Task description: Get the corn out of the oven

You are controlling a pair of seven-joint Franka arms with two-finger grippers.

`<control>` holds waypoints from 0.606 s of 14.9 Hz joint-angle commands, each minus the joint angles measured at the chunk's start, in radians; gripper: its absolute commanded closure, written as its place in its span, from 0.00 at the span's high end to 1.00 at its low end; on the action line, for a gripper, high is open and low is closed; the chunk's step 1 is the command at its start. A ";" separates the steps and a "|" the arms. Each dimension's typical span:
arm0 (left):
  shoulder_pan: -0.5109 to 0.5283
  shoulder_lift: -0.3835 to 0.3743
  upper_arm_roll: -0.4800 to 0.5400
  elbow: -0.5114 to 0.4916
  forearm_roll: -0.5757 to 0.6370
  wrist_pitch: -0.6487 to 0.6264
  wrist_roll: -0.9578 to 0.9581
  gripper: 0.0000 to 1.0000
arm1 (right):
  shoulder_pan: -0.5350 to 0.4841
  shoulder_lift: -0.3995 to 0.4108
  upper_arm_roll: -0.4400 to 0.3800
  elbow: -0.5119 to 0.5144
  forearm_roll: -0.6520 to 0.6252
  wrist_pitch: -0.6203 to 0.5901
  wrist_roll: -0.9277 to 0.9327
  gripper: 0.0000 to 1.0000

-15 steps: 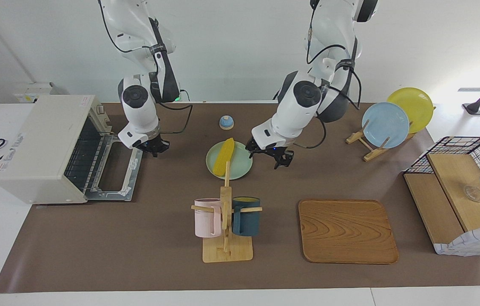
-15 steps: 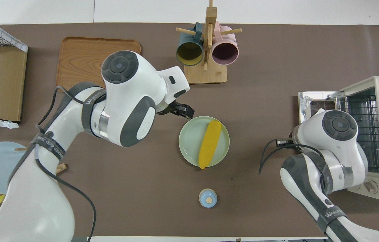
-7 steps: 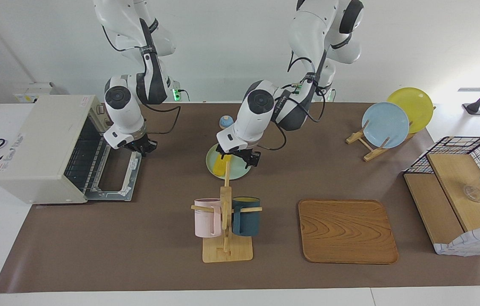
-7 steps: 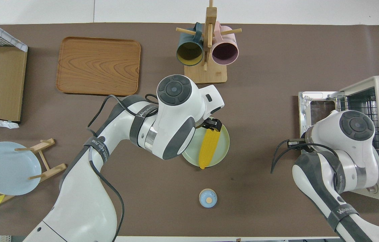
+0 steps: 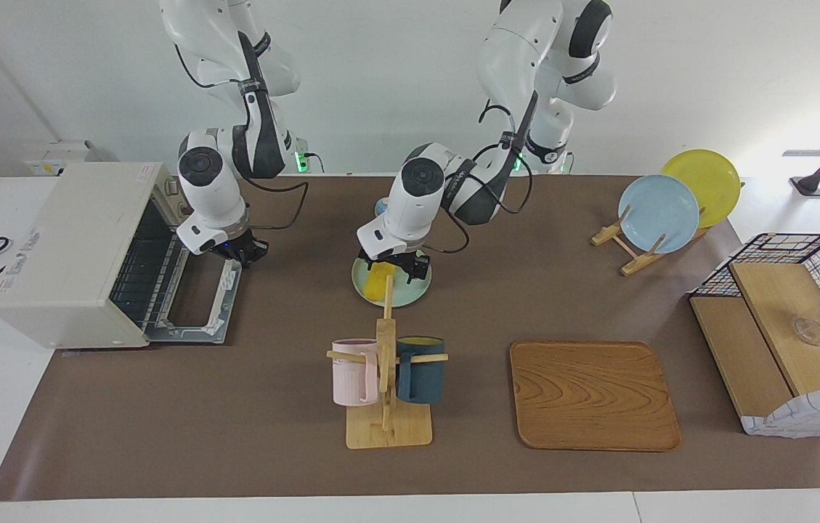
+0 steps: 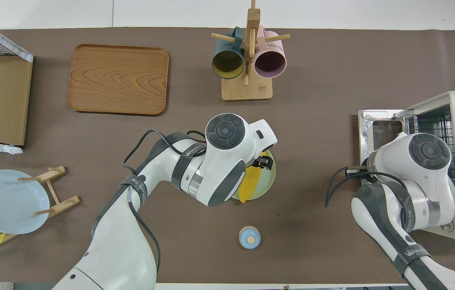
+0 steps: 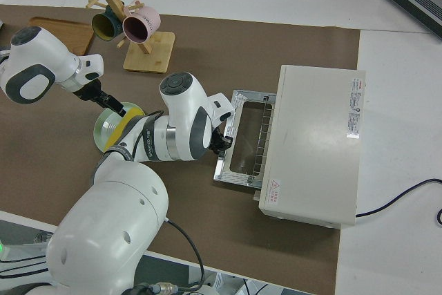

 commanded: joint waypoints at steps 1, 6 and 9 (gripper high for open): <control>-0.023 -0.023 0.018 -0.040 0.019 0.047 -0.034 1.00 | -0.046 -0.030 0.006 -0.032 -0.009 0.012 -0.043 0.00; -0.040 -0.023 0.018 -0.072 0.021 0.084 -0.039 1.00 | -0.054 -0.026 0.004 -0.004 -0.104 -0.022 -0.065 0.00; -0.045 -0.023 0.020 -0.079 0.021 0.090 -0.039 1.00 | -0.085 -0.023 0.004 0.004 -0.115 -0.022 -0.080 0.00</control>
